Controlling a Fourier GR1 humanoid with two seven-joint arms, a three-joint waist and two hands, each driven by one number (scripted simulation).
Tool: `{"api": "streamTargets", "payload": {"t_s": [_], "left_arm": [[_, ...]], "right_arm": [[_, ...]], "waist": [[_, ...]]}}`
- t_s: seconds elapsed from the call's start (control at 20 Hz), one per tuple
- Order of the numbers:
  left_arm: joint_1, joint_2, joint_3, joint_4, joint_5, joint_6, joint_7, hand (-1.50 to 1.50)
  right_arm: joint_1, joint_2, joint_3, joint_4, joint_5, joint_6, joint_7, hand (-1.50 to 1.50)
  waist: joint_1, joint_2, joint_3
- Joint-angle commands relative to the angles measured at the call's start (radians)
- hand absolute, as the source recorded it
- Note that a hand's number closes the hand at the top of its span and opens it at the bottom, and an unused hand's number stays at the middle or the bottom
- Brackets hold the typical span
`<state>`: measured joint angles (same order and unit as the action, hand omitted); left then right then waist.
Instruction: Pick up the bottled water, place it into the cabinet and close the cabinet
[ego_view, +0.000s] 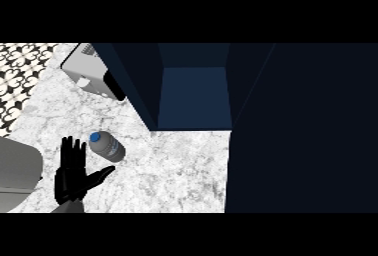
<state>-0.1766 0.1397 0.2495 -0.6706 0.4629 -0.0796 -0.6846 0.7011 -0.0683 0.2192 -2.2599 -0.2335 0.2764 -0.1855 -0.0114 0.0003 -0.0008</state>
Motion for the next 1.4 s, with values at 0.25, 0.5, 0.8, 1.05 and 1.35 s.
{"api": "streamTargets", "payload": {"t_s": [0.25,0.5,0.8,1.05,1.35], "left_arm": [[-0.125,0.033,0.054,0.25,0.02,-0.133,-0.102,-1.5],[-0.158,-0.01,0.041,0.315,0.012,-0.206,-0.146,-1.5],[-0.251,0.025,0.069,0.416,0.028,-0.275,-0.121,-1.5],[-0.261,0.035,0.057,0.434,0.006,-0.339,-0.156,-1.5],[-0.27,-0.046,0.02,0.433,-0.037,-0.29,-0.217,1.5]], "right_arm": [[-0.02,-0.002,0.013,0.029,-0.003,-0.006,-0.003,-1.5],[-0.087,0.043,0.054,0.067,0.045,-0.057,0.016,-1.5],[-0.072,0.04,0.081,0.073,0.057,-0.057,0.0,-1.5],[-0.084,0.028,0.052,0.109,0.045,-0.048,-0.017,-1.5],[-0.054,-0.005,0.032,0.114,0.024,-0.01,-0.058,-1.5]], "waist": [[-0.002,0.001,0.0],[0.0,0.002,-0.001],[-0.006,0.004,-0.001],[-0.009,0.005,-0.001],[-0.009,0.003,-0.001]]}}
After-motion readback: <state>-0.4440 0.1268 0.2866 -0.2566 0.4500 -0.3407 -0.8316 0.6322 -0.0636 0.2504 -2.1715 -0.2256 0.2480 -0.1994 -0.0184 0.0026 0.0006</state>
